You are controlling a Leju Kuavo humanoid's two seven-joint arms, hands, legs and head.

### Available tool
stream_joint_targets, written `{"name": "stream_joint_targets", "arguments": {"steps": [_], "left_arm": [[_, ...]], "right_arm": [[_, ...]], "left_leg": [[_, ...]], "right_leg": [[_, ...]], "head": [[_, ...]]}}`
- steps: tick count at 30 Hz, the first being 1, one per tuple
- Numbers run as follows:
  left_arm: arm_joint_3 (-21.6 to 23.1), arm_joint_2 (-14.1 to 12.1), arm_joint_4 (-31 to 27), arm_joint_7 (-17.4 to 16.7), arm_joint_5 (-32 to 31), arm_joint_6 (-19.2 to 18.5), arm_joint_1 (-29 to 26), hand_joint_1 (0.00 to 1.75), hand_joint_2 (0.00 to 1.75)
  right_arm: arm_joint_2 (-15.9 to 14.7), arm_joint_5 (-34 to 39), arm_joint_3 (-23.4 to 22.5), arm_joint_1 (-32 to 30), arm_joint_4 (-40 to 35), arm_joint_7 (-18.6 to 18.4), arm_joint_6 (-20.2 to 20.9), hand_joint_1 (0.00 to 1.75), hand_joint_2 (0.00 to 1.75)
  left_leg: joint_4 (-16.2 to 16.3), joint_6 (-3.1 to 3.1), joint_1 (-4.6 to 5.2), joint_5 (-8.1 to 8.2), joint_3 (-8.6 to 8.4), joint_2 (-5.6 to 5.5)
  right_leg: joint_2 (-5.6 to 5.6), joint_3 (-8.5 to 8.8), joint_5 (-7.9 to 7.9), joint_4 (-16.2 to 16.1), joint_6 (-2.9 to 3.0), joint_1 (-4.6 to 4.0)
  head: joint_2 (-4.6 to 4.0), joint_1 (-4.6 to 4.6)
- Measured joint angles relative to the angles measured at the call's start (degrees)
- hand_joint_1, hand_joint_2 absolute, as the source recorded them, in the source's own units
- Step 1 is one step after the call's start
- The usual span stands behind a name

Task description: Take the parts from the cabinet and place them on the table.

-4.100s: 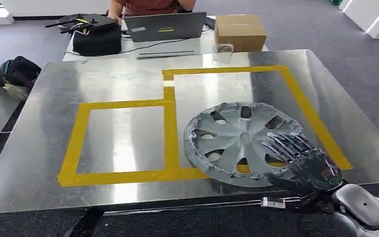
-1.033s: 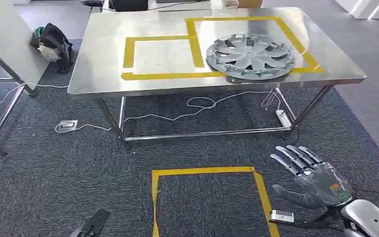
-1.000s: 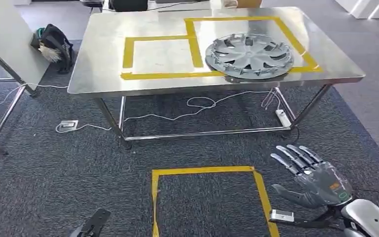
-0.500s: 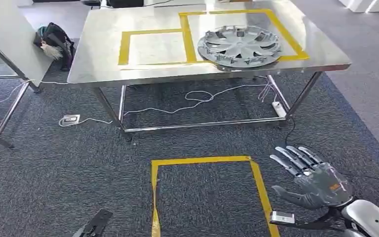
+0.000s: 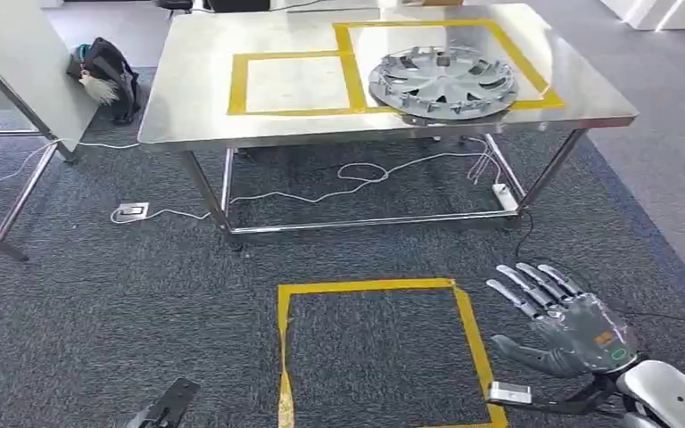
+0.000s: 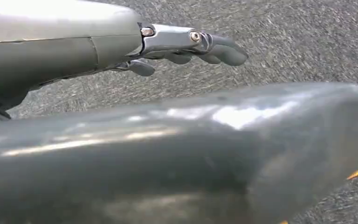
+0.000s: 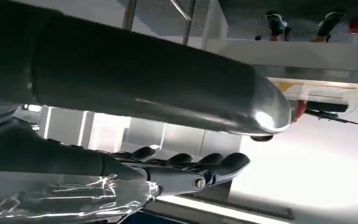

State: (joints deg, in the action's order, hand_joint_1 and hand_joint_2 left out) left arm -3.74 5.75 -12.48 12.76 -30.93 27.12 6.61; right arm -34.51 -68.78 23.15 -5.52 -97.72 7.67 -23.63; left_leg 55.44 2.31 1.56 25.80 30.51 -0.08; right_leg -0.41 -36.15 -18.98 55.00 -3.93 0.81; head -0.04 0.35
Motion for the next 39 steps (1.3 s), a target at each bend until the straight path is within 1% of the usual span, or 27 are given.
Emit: {"name": "stream_joint_targets", "arguments": {"steps": [2, 3, 4, 7, 8, 9, 11, 12, 13, 14, 17, 18, 19, 20, 22, 23, 24, 25, 27, 28, 29, 32, 33, 35, 36, 38, 39], "left_arm": [[0.0, 0.0, 0.0, 0.0, 0.0, 0.0, 0.0, 0.0, 0.0], [0.0, 0.1, 0.0, 0.0, 0.0, 0.0, 0.0, 0.0, 0.0], [0.0, 0.1, 0.0, 0.0, 0.0, 0.0, 0.1, 0.0, 0.0], [0.0, 0.1, 0.0, 0.0, 0.0, 0.0, 0.0, 0.0, 0.0], [0.0, 0.1, 0.0, 0.0, 0.0, 0.0, -0.1, 0.0, 0.0], [0.0, 0.1, 0.0, 0.0, 0.0, 0.0, -0.1, 0.0, 0.0], [0.0, 0.1, 0.0, 0.0, 0.0, 0.0, -0.1, 0.0, 0.0], [0.0, 0.1, 0.0, 0.0, 0.0, 0.0, 0.0, 0.0, 0.0], [0.0, -0.1, 0.0, 0.0, 0.0, 0.0, 0.1, 0.0, 0.0], [0.0, -0.2, 0.0, 0.0, 0.0, 0.0, 0.2, 0.0, 0.0], [0.0, -0.2, 0.0, 0.0, 0.0, 0.0, -0.1, 0.0, 0.0], [0.0, -0.3, 0.0, 0.0, 0.0, 0.0, -0.1, 0.0, 0.0], [0.0, -0.3, 0.0, 0.0, 0.0, 0.0, -0.2, 0.0, 0.0], [0.0, -0.2, 0.0, 0.0, -0.1, 0.0, -0.1, 0.0, 0.0], [0.0, -0.2, 0.0, 0.0, -0.1, 0.0, 0.1, 0.0, 0.0], [0.0, -0.2, 0.0, 0.0, -0.1, 0.0, 0.0, 0.0, 0.0], [0.0, -0.2, 0.0, 0.0, -0.1, 0.0, -0.1, 0.0, 0.0], [0.0, -0.2, 0.0, 0.0, -0.1, 0.0, -0.2, 0.0, 0.0], [-0.1, -0.3, 0.0, 0.0, -0.1, 0.0, -0.2, 0.0, 0.0], [0.0, -0.2, 0.0, 0.0, -0.2, 0.0, -0.1, 0.0, 0.0], [0.0, -0.2, 0.0, 0.0, -0.2, -0.1, 0.2, 0.0, 0.0], [0.0, -0.2, 0.0, 0.0, -0.3, -0.1, 0.0, 0.0, 0.0], [0.0, -0.2, 0.0, 0.0, -0.3, -0.1, -0.1, 0.0, 0.0], [-0.1, -0.3, 0.0, 0.0, -0.3, 0.0, -0.1, 0.0, 0.0], [-0.1, -0.3, 0.0, 0.0, -0.3, 0.0, 0.1, 0.0, 0.0], [-0.1, 0.0, 0.0, 0.0, -0.5, -0.1, 0.0, 0.0, 0.0], [-0.1, 0.1, 0.0, 0.0, -0.5, -0.1, -0.1, 0.0, 0.0]], "right_arm": [[0.0, -0.2, 0.0, 0.2, 0.0, -0.1, 0.0, 0.0, 0.0], [0.0, -0.3, -0.1, 0.3, 0.0, -0.1, -0.1, 0.0, 0.0], [0.0, -0.3, -0.1, 0.4, 0.0, -0.1, -0.2, 0.0, 0.0], [0.0, -0.3, -0.1, 0.5, 0.1, -0.1, -0.2, 0.0, 0.0], [0.0, -0.4, 0.0, 0.5, 0.1, -0.1, -0.2, 0.0, 0.0], [0.0, -0.4, 0.0, 0.5, 0.2, -0.1, -0.2, 0.0, 0.0], [0.0, -0.4, 0.0, 0.5, 0.2, -0.1, -0.2, 0.0, 0.0], [0.0, -0.4, -0.1, 0.5, 0.2, -0.1, -0.2, 0.0, 0.0], [0.1, -0.4, 0.0, 0.7, 0.2, -0.1, -0.2, 0.0, 0.0], [0.1, -0.4, 0.1, 0.7, 0.3, -0.1, -0.2, 0.0, 0.0], [0.2, -0.5, 0.1, 0.8, 0.4, -0.1, -0.3, 0.0, 0.0], [0.2, -0.5, 0.0, 0.9, 0.4, -0.1, -0.3, 0.0, 0.0], [0.2, -0.5, 0.0, 1.0, 0.4, -0.1, -0.3, 0.0, 0.0], [0.2, -0.5, 0.0, 1.1, 0.4, -0.1, -0.3, 0.0, 0.0], [0.2, -0.5, 0.0, 1.1, 0.4, -0.1, -0.3, 0.0, 0.0], [0.2, -0.5, 0.1, 1.1, 0.4, -0.1, -0.3, 0.0, 0.0], [0.2, -0.5, 0.1, 1.1, 0.4, -0.1, -0.3, 0.0, 0.0], [0.2, -0.5, 0.1, 1.1, 0.4, -0.1, -0.3, 0.0, 0.0], [0.2, -0.5, 0.1, 1.3, 0.5, -0.1, -0.3, 0.0, 0.0], [0.2, -0.5, 0.1, 1.4, 0.5, -0.1, -0.3, 0.0, 0.0], [0.2, -0.5, 0.0, 1.4, 0.5, -0.2, -0.3, 0.0, 0.0], [0.2, -0.5, 0.1, 1.6, 0.5, -0.2, -0.3, 0.0, 0.0], [0.2, -0.5, 0.1, 1.6, 0.5, -0.2, -0.3, 0.0, 0.0], [0.2, -0.5, 0.1, 1.6, 0.5, -0.2, -0.3, 0.0, 0.0], [0.2, -0.5, 0.1, 1.5, 0.6, -0.2, -0.3, 0.0, 0.0], [0.2, -0.5, 0.2, 1.3, 0.7, -0.2, -0.3, 0.0, 0.0], [0.2, -0.6, 0.3, 1.3, 0.8, -0.3, -0.3, 0.0, 0.0]], "left_leg": [[-0.5, 0.48, -0.12, -0.47, 0.09, -0.05], [-1.2, 0.63, -0.76, -1.17, -0.32, -0.09], [-1.3, 0.85, -0.85, -1.37, -0.21, -0.16], [-1.2, 0.74, -0.99, -1.56, 0.3, -0.67], [-1.2, 0.51, -1.08, -1.71, 0.47, -1.07], [-1.2, 0.29, -1.23, -1.84, 0.55, -1.48], [-0.8, -0.45, -1.85, -1.87, 0.65, -2.76], [-0.3, -0.95, -2.12, -1.69, 0.75, -3.32], [0.0, -1.53, -2.1, -1.57, 1.15, -3.89], [0.7, -2.01, -1.95, -1.58, 1.79, -4.41], [0.5, -3.03, -2.22, -2.4, 2.64, -5.88], [0.7, -3.25, -2.33, -2.1, 2.9, -5.7], [2.1, -3.46, -2.04, -0.9, 3.44, -3.11], [5.6, -3.67, -1.97, 1.42, 5.15, -1.48], [15.7, -3.77, -2.02, 6.07, 9.88, -0.59], [19.2, -3.7, -1.99, 7.16, 11.49, -0.59], [19.7, -3.63, -1.99, 6.72, 11.66, -0.58], [17.8, -3.44, -1.98, 5.12, 10.51, -0.56], [7.6, -2.74, -1.79, 0.13, 4.76, 0.65], [3.2, -2.3, -1.43, -1.08, 2.17, 3.43], [1.0, -2.31, -0.8, -0.32, 1.6, 4.71], [1.4, -1.57, -0.75, -0.69, 2.59, 2.61], [1.0, -1.03, -0.93, -1.09, 2.39, 1.84], [0.9, -0.44, -1.36, -1.53, 2.38, 0.65], [0.9, -0.28, -1.35, -1.62, 2.5, 0.01], [0.9, -0.06, -1.15, -1.78, 2.79, -1.44], [0.9, 0.01, -1.06, -1.85, 2.83, -2.19]], "right_leg": [[-0.14, 0.14, 0.31, -0.3, -0.41, -0.01], [-0.08, -0.64, -0.18, 0.0, -0.46, -0.08], [0.22, -1.33, -2.28, 2.0, -0.5, -0.18], [0.29, -6.4, -9.89, 16.4, -1.14, 0.24], [0.29, -7.25, -11.07, 19.5, -1.37, 0.39], [0.29, -6.62, -10.72, 19.2, -1.53, 0.54], [0.67, -0.49, -6.78, 10.0, -2.08, 1.07], [1.89, 3.11, -4.94, 4.3, -2.58, 1.62], [5.43, 4.8, -7.01, 1.7, -3.26, 2.06], [4.91, 5.09, -6.79, 1.6, -2.07, 1.87], [3.07, 4.16, -6.81, 2.8, -0.54, 1.42], [2.39, 4.16, -6.64, 2.6, 0.08, 1.65], [1.79, 4.16, -6.61, 2.6, 0.58, 1.5], [1.07, 4.06, -6.53, 2.6, 1.03, 1.32], [-0.45, 3.69, -6.4, 2.6, 1.38, 0.93], [-1.2, 3.53, -6.36, 2.6, 1.45, 0.79], [-1.86, 3.48, -6.33, 2.6, 1.49, 0.68], [-2.5, 3.49, -6.31, 2.6, 1.5, 0.59], [-3.89, 3.71, -6.31, 2.6, 1.46, 0.45], [-4.44, 3.86, -6.32, 2.6, 1.35, 0.33], [-5.02, 3.68, -6.53, 3.0, 0.97, -0.2], [-6.98, 4.04, -6.15, 2.3, 0.19, -0.12], [-7.4, 4.25, -6.27, 2.3, -0.24, -0.07], [-1.8, 2.7, -9.29, 5.9, -0.73, 0.28], [-0.48, 0.9, -11.66, 10.3, -0.71, 0.26], [0.32, -3.4, -15.42, 19.6, -0.72, 0.09], [0.33, -4.19, -15.29, 21.0, -0.63, 0.03]], "head": [[0.0, -0.02], [0.0, -0.02], [0.0, 0.2], [0.0, 0.28], [0.0, 0.31], [0.0, 0.26], [0.0, 0.26], [0.0, 0.31], [0.0, 0.46], [0.0, 0.63], [0.0, 0.28], [0.0, 0.24], [0.0, -0.02], [0.0, -0.33], [0.0, -0.26], [0.0, -0.31], [0.0, -0.26], [0.0, -0.31], [0.0, -0.28], [0.0, -0.3], [0.0, -0.46], [0.0, -0.31], [0.0, -0.44], [0.0, -0.02], [0.0, 0.11], [0.0, 0.13], [0.0, 0.13]]}}
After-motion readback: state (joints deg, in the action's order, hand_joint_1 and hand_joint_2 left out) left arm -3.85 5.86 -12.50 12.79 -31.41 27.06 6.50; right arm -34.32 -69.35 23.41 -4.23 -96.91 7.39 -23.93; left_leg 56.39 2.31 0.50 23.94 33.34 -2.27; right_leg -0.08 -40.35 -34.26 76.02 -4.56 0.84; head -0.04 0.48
